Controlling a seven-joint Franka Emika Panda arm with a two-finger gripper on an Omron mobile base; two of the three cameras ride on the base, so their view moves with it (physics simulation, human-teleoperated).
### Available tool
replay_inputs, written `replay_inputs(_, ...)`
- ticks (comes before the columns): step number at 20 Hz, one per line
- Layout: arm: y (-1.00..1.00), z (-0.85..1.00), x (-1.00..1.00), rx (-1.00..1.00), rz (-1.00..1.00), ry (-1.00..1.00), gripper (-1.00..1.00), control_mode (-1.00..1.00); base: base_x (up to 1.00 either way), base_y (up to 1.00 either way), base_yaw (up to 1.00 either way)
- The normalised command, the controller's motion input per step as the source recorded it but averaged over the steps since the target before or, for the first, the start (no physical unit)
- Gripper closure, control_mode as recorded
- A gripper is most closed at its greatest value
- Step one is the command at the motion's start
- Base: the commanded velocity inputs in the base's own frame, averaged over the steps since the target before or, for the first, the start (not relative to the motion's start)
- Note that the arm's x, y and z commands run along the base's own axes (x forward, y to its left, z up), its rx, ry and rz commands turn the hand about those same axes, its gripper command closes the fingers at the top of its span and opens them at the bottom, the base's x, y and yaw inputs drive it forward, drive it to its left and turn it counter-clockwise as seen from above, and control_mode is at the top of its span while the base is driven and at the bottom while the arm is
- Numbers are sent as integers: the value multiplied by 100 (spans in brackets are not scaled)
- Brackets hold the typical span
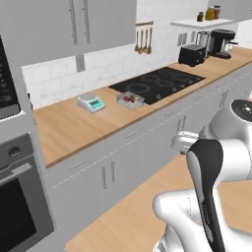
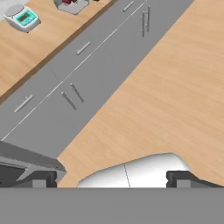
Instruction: Take the meat container that has the chicken drumstick and place it on the second highest rack of the freezer. Then take the vegetable container that has the mushroom and tomato and place it on the highest rack of the freezer.
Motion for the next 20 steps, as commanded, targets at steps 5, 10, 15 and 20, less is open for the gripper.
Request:
replay_inputs(5, 0, 0, 0, 0, 0, 0, -100, 100, 100, -73, 13)
replay_inputs(10, 0, 0, 0, 0, 0, 0, -100, 100, 100, -74, 22)
replay_inputs(15, 0, 0, 0, 0, 0, 0, -100, 100, 100, -37, 47)
replay_inputs(20, 0, 0, 0, 0, 0, 0, -100, 100, 100, -26, 60)
